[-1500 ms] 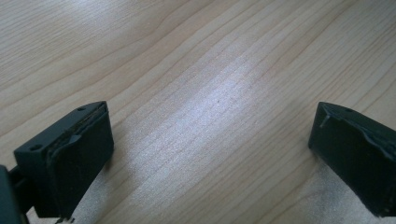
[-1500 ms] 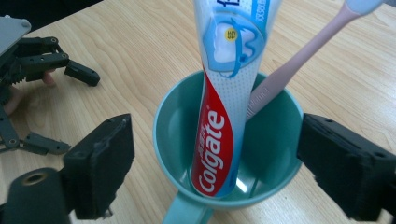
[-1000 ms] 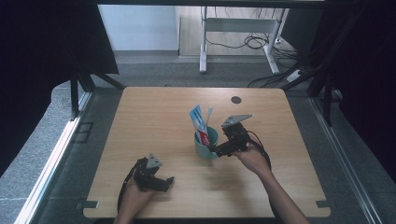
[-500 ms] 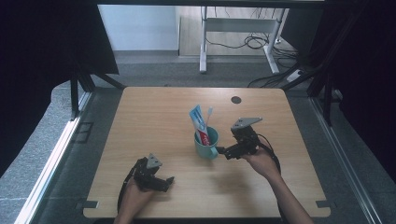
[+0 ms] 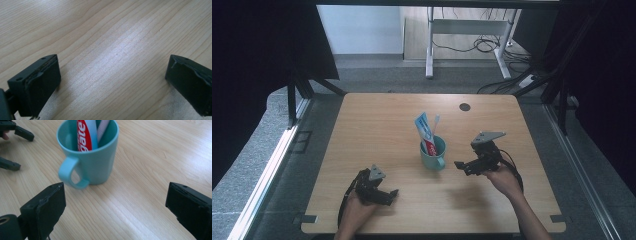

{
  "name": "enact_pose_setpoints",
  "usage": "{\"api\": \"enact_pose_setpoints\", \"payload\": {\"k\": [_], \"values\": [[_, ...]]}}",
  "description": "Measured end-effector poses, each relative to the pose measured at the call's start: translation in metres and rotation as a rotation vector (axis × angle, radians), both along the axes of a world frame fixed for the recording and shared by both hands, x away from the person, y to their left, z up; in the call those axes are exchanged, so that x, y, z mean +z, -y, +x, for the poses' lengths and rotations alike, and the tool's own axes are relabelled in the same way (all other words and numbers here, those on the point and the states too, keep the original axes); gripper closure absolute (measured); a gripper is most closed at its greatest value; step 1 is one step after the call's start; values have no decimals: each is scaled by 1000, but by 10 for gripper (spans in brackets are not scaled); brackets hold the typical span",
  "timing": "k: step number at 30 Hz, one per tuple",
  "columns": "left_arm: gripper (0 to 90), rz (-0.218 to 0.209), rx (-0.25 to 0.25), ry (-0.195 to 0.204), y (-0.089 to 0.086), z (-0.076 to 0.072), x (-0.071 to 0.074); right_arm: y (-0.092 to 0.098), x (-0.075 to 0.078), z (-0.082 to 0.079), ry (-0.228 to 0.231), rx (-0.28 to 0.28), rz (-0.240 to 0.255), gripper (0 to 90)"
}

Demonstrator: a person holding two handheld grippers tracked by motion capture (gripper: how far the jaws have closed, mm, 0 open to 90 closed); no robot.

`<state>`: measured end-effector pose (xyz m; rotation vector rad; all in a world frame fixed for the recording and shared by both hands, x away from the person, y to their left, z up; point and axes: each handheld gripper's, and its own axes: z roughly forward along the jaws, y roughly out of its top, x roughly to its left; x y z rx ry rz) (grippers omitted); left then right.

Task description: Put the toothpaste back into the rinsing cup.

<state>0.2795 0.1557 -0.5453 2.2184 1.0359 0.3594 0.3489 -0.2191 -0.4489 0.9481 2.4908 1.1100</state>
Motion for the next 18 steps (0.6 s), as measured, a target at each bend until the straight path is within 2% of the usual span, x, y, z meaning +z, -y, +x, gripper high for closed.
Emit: {"api": "enact_pose_setpoints", "payload": {"k": [18], "values": [[0,-3,2,1,0,0,0,37,-27,-15,-16,-67,-12,25]]}}
